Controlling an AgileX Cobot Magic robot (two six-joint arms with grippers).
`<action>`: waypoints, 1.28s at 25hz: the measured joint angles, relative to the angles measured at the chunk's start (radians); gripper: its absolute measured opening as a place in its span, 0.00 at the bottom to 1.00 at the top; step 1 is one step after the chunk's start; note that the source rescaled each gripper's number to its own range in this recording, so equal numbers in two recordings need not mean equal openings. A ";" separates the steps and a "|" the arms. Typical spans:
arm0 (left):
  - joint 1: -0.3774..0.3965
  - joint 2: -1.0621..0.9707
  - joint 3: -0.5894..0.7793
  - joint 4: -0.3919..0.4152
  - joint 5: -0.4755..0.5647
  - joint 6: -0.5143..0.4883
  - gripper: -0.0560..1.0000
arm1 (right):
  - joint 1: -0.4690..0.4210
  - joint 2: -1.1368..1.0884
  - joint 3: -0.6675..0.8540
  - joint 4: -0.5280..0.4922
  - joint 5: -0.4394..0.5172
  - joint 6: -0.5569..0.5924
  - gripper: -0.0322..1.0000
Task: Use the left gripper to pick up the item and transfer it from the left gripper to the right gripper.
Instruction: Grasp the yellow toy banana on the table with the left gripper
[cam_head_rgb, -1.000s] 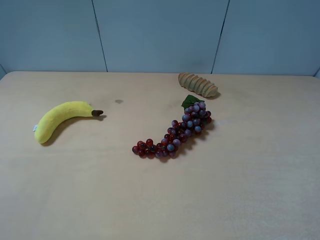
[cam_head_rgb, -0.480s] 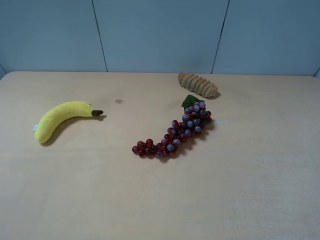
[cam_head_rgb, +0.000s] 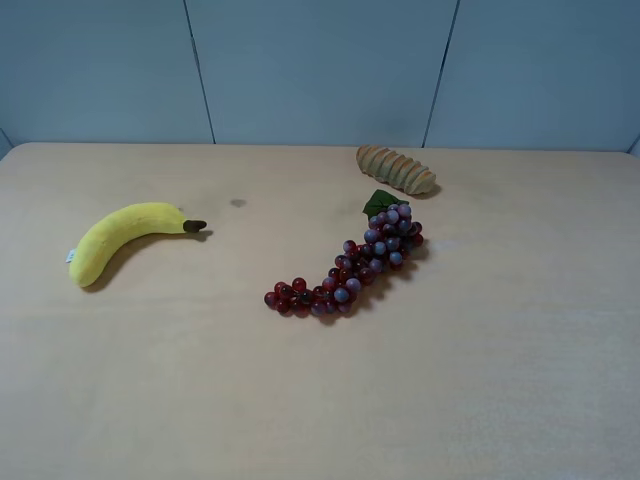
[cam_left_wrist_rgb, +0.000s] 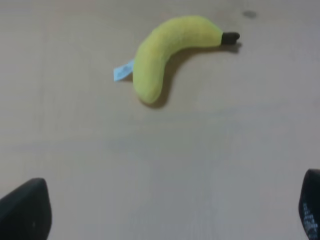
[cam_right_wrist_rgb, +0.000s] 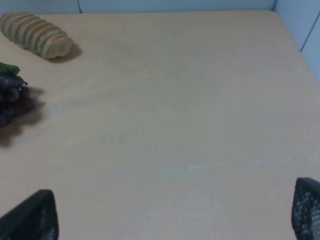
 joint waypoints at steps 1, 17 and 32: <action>0.000 0.021 -0.017 0.000 0.018 -0.001 1.00 | 0.000 0.000 0.000 0.000 0.000 0.000 1.00; 0.000 0.714 -0.362 0.040 0.048 -0.003 1.00 | 0.000 0.000 0.000 0.000 0.000 0.000 1.00; 0.000 1.265 -0.372 0.104 -0.150 0.010 1.00 | 0.000 0.000 0.000 0.000 0.000 0.000 1.00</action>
